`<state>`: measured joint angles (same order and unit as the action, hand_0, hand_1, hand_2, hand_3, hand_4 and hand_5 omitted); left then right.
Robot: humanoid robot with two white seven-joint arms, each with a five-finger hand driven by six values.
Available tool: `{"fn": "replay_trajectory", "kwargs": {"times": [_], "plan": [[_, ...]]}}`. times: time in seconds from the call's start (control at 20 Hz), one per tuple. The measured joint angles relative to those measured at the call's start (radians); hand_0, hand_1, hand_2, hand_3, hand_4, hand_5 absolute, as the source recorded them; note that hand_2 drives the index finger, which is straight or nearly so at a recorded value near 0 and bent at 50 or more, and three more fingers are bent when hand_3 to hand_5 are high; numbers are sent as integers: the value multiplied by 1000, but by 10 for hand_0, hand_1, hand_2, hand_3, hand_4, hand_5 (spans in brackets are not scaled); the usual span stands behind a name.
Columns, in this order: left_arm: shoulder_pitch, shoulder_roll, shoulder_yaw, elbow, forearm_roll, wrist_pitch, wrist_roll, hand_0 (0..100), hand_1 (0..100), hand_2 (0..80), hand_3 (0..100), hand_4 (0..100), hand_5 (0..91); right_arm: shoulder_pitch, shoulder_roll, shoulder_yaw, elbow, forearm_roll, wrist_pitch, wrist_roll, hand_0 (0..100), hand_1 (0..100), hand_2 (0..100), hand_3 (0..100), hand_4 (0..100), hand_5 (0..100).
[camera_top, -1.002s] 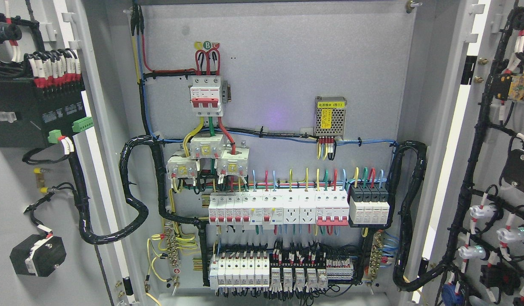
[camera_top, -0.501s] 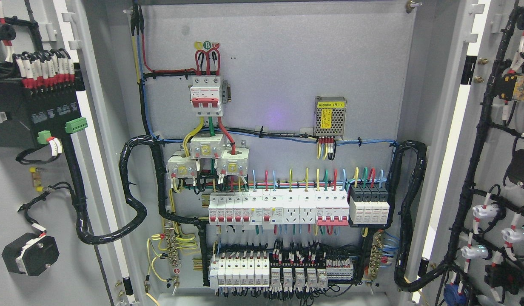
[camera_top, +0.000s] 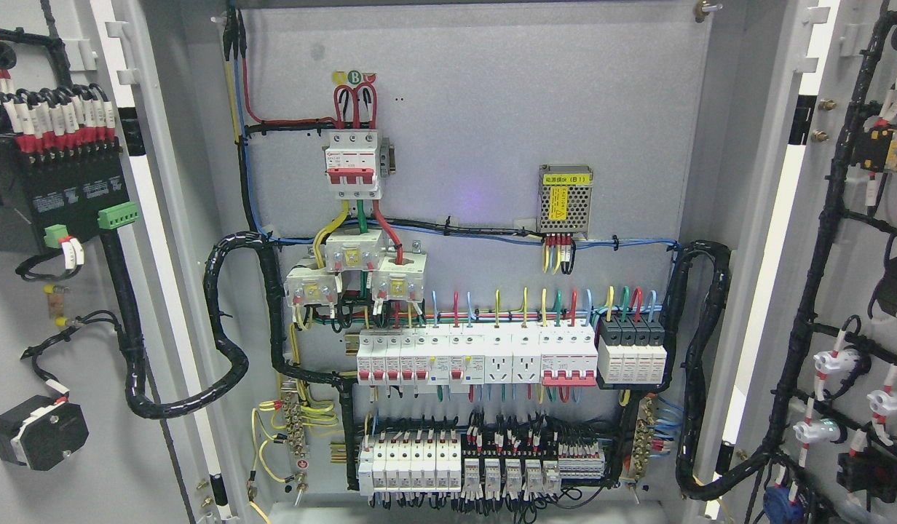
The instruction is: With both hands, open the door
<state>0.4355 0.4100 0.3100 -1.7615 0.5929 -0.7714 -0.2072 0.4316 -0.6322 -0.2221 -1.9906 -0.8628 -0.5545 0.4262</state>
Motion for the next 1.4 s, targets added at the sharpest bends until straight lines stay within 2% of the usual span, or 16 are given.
{"fn": "replay_trajectory", "kwargs": {"times": [0.65,0.85,1.15,1.4], "plan": [[-23,23,47,42,24,0,1,0,0,0,0,44,0,2,-5,-35,36,-63,0,18,0,0,0,0,0,0],[-40,26,58,64,25,0,1,0,0,0,0,44,0,2,-9,-39,42,-103,0,52,0,0,0,0,0,0],[-77,29,69,107,24,-2,1,0,0,0,0,43,0,2,-23,-44,52,-153,0,65,0,0,0,0,0,0],[-116,32,74,147,23,96,1,0,0,0,0,43,0,1,-37,-47,64,-174,0,67,0,0,0,0,0,0]]}}
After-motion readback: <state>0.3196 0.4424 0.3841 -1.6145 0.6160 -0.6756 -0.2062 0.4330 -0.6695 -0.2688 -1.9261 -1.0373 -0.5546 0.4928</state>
